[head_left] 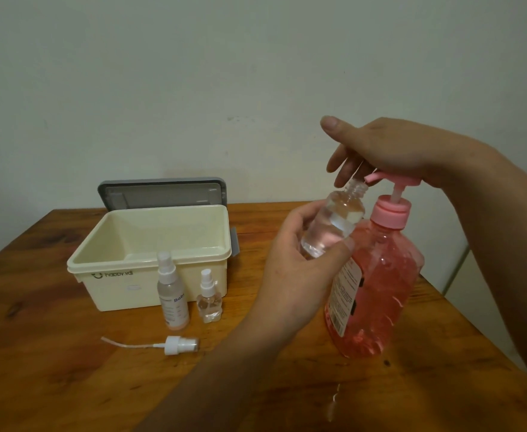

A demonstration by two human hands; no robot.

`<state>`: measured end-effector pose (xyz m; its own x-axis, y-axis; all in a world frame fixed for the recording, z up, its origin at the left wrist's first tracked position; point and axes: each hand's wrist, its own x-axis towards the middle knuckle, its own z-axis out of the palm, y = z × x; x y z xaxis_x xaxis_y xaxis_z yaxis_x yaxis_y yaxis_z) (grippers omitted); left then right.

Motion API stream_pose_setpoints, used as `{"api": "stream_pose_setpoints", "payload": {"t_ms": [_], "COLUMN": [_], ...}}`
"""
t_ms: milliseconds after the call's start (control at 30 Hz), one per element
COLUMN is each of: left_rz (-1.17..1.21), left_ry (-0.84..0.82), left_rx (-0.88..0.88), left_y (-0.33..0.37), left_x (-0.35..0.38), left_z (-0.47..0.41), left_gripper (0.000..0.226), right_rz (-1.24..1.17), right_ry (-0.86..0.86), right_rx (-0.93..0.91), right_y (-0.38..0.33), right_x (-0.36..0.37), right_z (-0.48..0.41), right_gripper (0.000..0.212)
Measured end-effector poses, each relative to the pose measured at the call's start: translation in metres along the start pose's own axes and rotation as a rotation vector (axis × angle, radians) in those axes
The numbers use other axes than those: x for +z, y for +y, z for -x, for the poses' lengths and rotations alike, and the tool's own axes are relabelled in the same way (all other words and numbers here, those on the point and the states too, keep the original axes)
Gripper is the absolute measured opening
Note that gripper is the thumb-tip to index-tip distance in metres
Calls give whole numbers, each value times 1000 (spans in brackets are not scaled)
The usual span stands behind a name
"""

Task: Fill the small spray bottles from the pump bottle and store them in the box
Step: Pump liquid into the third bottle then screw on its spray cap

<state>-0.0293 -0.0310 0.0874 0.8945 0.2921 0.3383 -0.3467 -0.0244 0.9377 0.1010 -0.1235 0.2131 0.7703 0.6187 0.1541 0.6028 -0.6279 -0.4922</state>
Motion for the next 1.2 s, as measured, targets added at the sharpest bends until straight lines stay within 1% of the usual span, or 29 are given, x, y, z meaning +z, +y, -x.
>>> {"api": "stream_pose_setpoints", "payload": {"t_ms": [167, 367, 467, 633, 733, 800, 867, 1000, 1067, 1167, 1200], "left_rz": [7, -15, -30, -56, -62, -60, -64, -73, -70, -70, -68], "left_ry": [13, 64, 87, 124, 142, 152, 167, 184, 185, 181, 179], "left_rx": [-4, -13, -24, -37, -43, -49, -55, -57, -65, -58, -54], "left_y": [0, -4, -7, -9, -9, -10, -12, -15, -17, -19, -19], "left_x": [-7, -20, -28, -38, -44, -48, -52, -59, -62, -67, -69], "left_z": [4, 10, 13, 20, 24, 26, 27, 29, 31, 35, 36], "left_gripper": [41, 45, 46, 45, 47, 47, 49, 51, 52, 50, 49], "right_rz": [78, 227, 252, 247, 249, 213, 146, -93, -200, -366, -404], "right_ry": [7, 30, 53, 120, 193, 269, 314, 289, 247, 186, 180], "right_rx": [23, 46, 40, 9, -85, -177, -240, -285, -288, -253, -243], "right_y": [-6, -11, -12, -21, -33, -42, -52, -61, -57, -46, -42], "right_x": [1, 1, 1, 5, 15, 25, 36, 59, 76, 106, 115], "right_z": [0, 2, 4, 8, 18, 26, 34, 46, 50, 55, 57], "right_gripper": [73, 77, 77, 71, 59, 50, 46, 36, 45, 74, 81]}}
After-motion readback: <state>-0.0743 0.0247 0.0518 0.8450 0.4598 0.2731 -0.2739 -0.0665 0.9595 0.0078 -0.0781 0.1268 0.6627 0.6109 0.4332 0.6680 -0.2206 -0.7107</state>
